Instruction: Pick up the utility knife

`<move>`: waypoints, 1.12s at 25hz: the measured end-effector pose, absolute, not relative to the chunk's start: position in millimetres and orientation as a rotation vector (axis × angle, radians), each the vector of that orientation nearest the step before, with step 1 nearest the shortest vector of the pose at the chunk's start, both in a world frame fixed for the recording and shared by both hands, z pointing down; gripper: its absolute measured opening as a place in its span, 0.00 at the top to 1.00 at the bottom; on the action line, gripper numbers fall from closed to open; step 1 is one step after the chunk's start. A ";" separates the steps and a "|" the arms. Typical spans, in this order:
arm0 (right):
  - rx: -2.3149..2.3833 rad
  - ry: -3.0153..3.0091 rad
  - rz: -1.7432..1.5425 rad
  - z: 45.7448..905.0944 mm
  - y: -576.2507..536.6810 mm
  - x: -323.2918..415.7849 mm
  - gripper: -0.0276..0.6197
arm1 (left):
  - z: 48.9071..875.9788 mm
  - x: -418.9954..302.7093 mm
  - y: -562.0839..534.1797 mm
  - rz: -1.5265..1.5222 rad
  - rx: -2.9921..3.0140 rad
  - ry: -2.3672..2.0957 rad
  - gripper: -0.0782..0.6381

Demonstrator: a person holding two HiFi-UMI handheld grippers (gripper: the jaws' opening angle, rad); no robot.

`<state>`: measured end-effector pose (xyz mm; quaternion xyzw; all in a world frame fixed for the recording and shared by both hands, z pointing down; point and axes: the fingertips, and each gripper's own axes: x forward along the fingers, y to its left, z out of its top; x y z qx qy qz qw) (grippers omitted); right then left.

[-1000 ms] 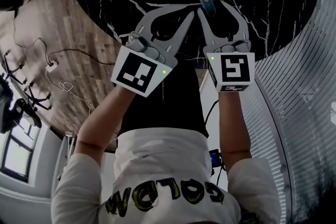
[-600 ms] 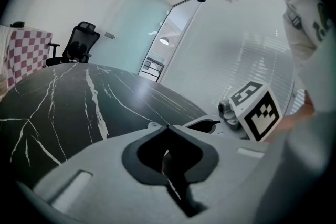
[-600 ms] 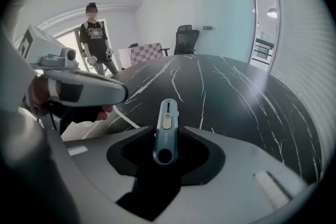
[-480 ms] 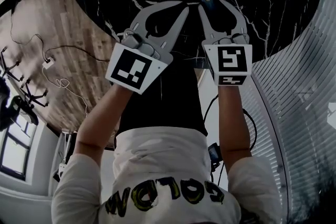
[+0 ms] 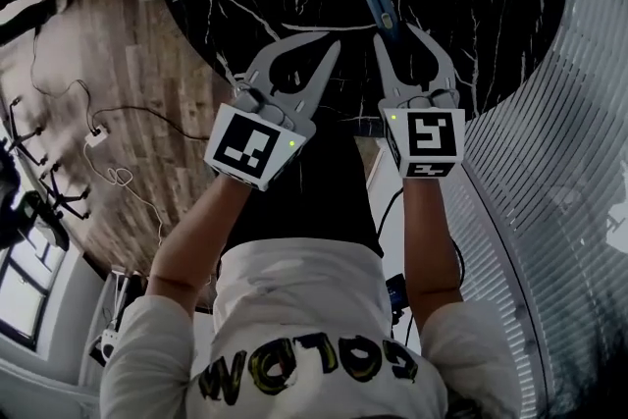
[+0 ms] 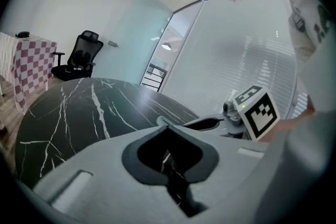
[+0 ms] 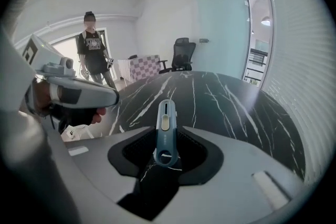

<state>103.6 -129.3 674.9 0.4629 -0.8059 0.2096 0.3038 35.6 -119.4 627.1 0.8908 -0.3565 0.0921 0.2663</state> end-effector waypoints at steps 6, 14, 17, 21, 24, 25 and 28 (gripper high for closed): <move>1.303 -2.234 0.504 589.4 -123.4 107.0 0.76 | 564.3 37.2 -108.0 0.228 2.455 -0.956 0.89; 1.405 -2.376 0.385 452.9 -109.6 102.5 0.76 | 452.0 35.4 -94.0 0.135 2.523 -0.981 0.89; 1.437 -2.446 0.305 406.8 -104.2 100.7 0.76 | 414.2 36.9 -91.1 0.094 2.578 -0.991 0.89; 1.463 -2.510 0.241 354.6 -81.6 94.6 0.76 | 366.6 32.1 -73.5 0.039 2.613 -1.008 0.89; 1.478 -2.559 0.210 318.8 -69.1 90.1 0.76 | 333.5 26.3 -64.3 -0.003 2.622 -1.021 0.89; 1.478 -2.576 0.192 306.6 -65.7 88.4 0.76 | 323.2 25.6 -61.2 -0.014 2.628 -1.015 0.89; 1.480 -2.620 0.144 277.8 -54.6 83.8 0.76 | 296.2 25.8 -50.4 -0.034 2.675 -0.994 0.89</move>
